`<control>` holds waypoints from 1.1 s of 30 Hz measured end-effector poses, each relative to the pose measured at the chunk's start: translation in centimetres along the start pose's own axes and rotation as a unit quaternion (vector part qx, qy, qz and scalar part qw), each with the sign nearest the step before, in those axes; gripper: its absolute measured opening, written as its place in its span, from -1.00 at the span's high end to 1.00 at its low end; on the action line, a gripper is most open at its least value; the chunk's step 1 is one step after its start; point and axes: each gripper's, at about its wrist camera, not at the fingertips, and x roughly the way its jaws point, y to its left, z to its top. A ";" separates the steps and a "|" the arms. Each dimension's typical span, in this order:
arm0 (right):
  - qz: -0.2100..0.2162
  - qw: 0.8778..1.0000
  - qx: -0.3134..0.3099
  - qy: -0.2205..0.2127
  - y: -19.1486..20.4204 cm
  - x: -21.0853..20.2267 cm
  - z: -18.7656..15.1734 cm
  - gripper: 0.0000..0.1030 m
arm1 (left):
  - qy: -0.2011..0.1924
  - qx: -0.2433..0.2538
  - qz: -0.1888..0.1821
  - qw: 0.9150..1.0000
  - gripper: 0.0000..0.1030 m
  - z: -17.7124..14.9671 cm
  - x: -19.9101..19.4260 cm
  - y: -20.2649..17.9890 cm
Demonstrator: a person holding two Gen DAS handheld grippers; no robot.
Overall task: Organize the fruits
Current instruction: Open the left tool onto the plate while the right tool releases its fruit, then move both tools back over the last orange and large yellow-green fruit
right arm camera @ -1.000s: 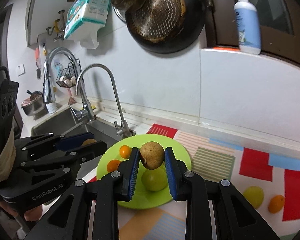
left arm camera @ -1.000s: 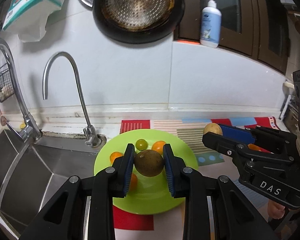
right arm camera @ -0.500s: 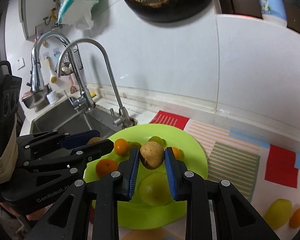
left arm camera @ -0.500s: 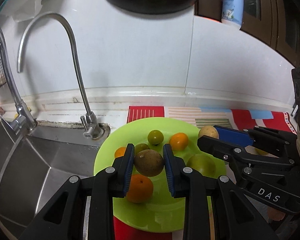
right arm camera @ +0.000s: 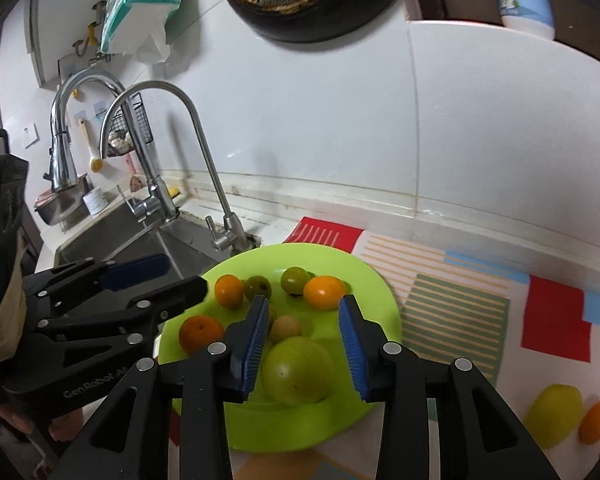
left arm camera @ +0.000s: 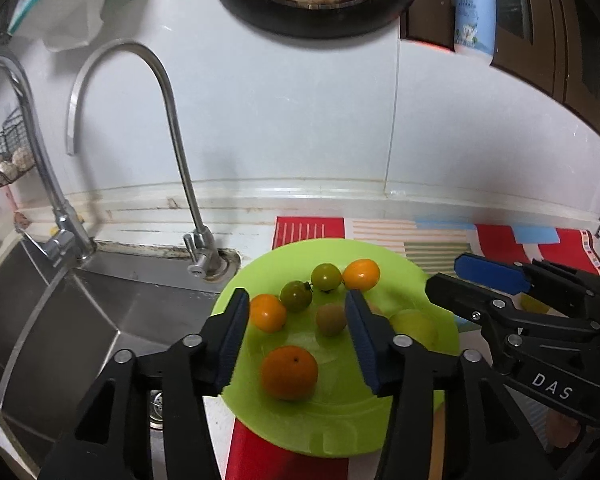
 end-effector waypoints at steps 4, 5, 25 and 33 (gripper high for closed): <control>-0.010 1.000 0.013 -0.006 -0.3 -1.5 0.0 0.27 | -0.013 0.001 0.012 1.000 -0.15 0.2 -1.7 -0.3; -0.014 1.000 0.014 -0.008 -0.2 -1.9 -0.1 0.27 | -0.017 0.001 0.015 1.000 -0.17 0.3 -2.2 -0.3; -0.095 0.992 0.042 -0.068 0.4 -12.0 -1.7 -0.25 | -0.056 0.014 0.000 0.998 -0.78 -0.8 -9.5 -3.4; -0.121 0.987 0.064 -0.084 -0.1 -15.8 -3.4 -0.43 | -0.071 0.030 -0.018 0.997 -0.87 -1.5 -12.0 -5.6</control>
